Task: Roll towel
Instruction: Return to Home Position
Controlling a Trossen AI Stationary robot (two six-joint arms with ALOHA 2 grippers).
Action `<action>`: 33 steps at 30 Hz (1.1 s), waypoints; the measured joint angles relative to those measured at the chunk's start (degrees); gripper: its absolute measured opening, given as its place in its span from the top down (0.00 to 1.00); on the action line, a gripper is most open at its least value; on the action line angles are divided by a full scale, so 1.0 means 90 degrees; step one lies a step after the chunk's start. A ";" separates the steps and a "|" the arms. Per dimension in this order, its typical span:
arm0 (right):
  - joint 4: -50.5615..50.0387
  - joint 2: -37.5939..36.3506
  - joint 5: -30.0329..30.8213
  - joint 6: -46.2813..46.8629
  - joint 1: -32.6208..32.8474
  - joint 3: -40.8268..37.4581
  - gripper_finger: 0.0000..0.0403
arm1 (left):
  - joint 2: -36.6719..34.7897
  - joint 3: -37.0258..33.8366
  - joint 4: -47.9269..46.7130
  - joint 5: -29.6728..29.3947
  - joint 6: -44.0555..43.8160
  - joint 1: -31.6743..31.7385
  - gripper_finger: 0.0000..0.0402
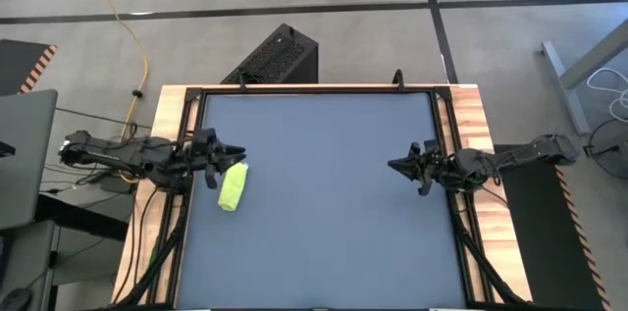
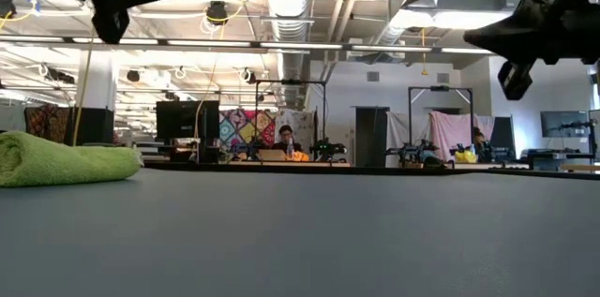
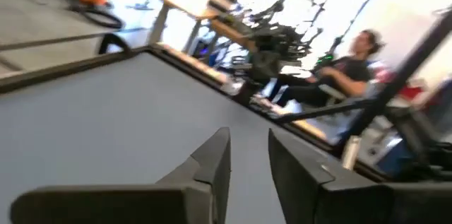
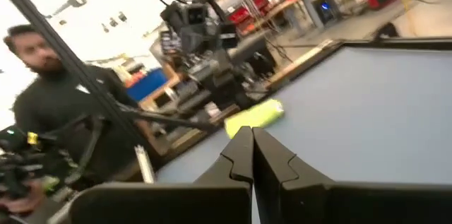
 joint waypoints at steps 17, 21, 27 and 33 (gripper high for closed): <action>-0.1440 -0.1479 -0.2017 -0.0489 -0.1801 0.0000 0.95 | -0.2137 -0.2003 0.1117 0.0738 -0.0250 -0.0011 1.00; -0.1652 -0.1469 -0.1987 -0.0873 -0.1996 0.0001 0.95 | -0.2209 -0.2293 0.1322 0.1171 -0.0380 -0.0018 1.00; -0.2066 -0.1285 -0.2023 -0.0948 -0.1940 0.0010 0.95 | -0.2215 -0.2300 0.0966 0.1250 -0.0024 -0.0078 1.00; -0.2098 -0.1051 -0.1989 -0.1642 -0.1838 0.0013 0.93 | -0.1828 -0.2291 0.0344 0.1348 0.1166 -0.0073 1.00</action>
